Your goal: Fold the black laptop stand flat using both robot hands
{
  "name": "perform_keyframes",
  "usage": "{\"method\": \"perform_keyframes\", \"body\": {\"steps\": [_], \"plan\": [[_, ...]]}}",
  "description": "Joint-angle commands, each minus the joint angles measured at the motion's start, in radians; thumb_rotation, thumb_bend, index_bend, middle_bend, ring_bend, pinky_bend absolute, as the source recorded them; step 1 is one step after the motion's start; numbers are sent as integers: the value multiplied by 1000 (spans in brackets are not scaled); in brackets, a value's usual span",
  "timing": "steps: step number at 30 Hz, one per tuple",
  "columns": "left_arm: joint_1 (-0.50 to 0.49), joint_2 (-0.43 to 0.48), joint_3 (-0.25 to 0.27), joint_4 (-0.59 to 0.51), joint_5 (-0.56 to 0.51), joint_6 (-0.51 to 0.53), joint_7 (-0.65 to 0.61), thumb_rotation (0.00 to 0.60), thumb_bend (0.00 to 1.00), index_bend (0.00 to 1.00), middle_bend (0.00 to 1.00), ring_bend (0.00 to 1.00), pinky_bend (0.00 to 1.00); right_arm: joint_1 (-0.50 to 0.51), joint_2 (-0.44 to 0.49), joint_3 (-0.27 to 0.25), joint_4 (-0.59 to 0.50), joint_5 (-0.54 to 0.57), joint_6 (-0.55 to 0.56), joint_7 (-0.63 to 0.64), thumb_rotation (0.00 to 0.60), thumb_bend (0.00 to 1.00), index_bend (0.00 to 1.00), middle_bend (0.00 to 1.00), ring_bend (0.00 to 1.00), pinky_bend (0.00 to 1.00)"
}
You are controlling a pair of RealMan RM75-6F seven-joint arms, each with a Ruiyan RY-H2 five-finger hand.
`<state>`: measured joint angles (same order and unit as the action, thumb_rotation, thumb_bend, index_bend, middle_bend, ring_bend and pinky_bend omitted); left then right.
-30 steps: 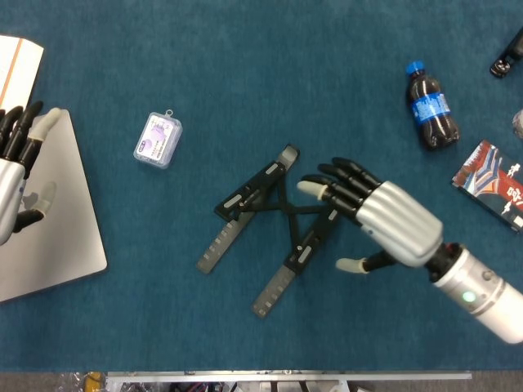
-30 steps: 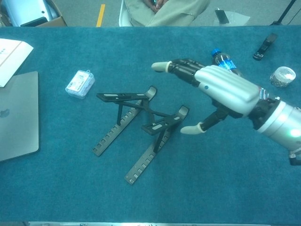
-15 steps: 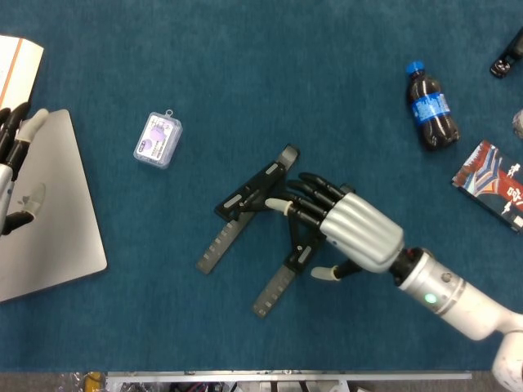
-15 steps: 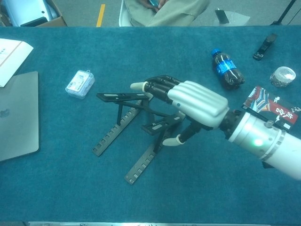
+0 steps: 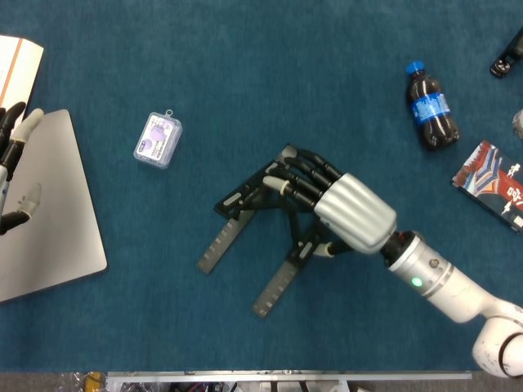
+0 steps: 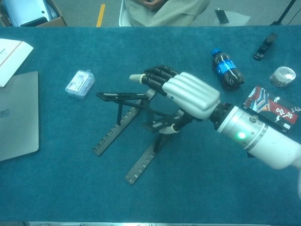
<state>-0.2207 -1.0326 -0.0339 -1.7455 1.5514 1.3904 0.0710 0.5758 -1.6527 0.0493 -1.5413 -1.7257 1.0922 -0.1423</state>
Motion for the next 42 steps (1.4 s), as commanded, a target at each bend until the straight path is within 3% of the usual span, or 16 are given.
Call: {"method": "perform_keyframes", "body": {"steps": [1,19,34,42], "plan": [[1,1,-2,1,-7,-1,3,600,410,0,29,0,39,-1,-7,14,20,3,29,-25,600,0,0,109,0,6],[-30,45,13,-7,17,-61,-83,600,409,0,39,0,39,-31,69,60,17,71,124,-61,600,0,0,109,0,6],[-30,36,22,-13,26,-62,-73,600,409,0,42,0,39,-85,142,50,31,147,161,-27,600,0,0,108,0,6],[-27,42,24,-25,19,-60,-62,600,409,0,44,0,39,-92,178,43,-15,117,192,6,600,0,0,108,0,6]]}}
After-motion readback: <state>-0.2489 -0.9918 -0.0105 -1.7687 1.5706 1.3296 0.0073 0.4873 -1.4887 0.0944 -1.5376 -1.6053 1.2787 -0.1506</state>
